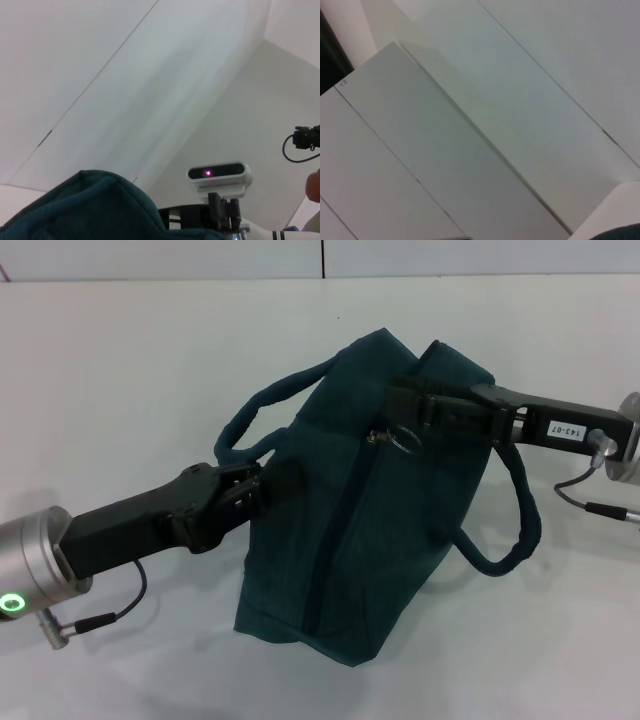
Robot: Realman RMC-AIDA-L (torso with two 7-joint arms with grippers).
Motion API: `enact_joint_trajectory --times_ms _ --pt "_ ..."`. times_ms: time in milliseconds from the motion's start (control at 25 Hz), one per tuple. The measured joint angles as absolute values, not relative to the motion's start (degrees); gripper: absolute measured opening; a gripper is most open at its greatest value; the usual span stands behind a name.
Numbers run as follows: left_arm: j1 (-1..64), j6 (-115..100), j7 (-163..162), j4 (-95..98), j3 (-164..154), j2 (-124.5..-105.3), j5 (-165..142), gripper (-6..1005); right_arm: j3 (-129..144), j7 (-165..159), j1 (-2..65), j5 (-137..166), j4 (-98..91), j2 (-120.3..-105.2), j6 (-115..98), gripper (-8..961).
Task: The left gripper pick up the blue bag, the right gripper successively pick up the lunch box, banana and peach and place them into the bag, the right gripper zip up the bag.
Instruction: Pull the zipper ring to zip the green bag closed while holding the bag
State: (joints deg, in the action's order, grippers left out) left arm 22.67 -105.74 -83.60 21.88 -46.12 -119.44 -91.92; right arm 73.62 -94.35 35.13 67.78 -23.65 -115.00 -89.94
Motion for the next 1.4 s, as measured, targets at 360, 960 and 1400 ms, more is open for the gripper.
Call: enact_joint_trajectory --times_ms 360,960,1400 --pt "22.7 -105.7 -83.6 21.8 -46.0 -119.44 -91.8 103 72.6 -93.0 30.7 67.5 -29.6 -114.76 -92.1 778" --pt "22.9 -105.6 -83.6 21.5 -46.1 -119.52 -91.8 67 70.6 -92.8 28.1 71.6 -31.5 -115.3 -94.1 778" --pt "23.3 -105.7 -83.6 21.4 -46.2 -119.53 -91.8 66 72.0 -92.0 29.6 71.7 -30.4 -115.66 -91.9 777"
